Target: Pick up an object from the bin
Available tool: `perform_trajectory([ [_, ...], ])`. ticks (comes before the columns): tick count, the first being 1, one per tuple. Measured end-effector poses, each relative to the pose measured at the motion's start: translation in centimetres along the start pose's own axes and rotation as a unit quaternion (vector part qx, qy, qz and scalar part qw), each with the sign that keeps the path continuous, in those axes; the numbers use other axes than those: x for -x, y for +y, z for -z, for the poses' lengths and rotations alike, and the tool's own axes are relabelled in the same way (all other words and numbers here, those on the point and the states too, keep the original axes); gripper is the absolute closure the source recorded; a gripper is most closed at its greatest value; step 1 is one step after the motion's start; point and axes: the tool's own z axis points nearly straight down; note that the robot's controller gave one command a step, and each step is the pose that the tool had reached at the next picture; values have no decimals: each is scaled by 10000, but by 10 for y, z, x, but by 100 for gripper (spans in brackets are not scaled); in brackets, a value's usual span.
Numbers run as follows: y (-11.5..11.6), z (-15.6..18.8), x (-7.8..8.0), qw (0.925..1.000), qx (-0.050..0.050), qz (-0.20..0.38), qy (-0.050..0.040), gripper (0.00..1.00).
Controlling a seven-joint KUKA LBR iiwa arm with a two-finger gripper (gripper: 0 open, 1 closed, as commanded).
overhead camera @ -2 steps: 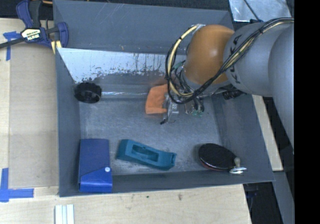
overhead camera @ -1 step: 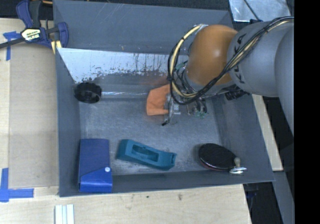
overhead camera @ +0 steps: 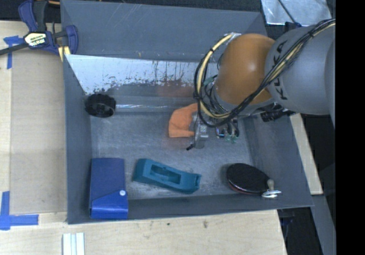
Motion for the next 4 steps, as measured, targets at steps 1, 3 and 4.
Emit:
perform_trajectory([
  [1, 21, 21, 10, 10000, 2, 55, 0, 100],
  [3, 10, 82, 13, 9999, -5, 144, 16, 100],
  [4, 8, 81, 28, 9999, 16, 94, -105, 100],
])
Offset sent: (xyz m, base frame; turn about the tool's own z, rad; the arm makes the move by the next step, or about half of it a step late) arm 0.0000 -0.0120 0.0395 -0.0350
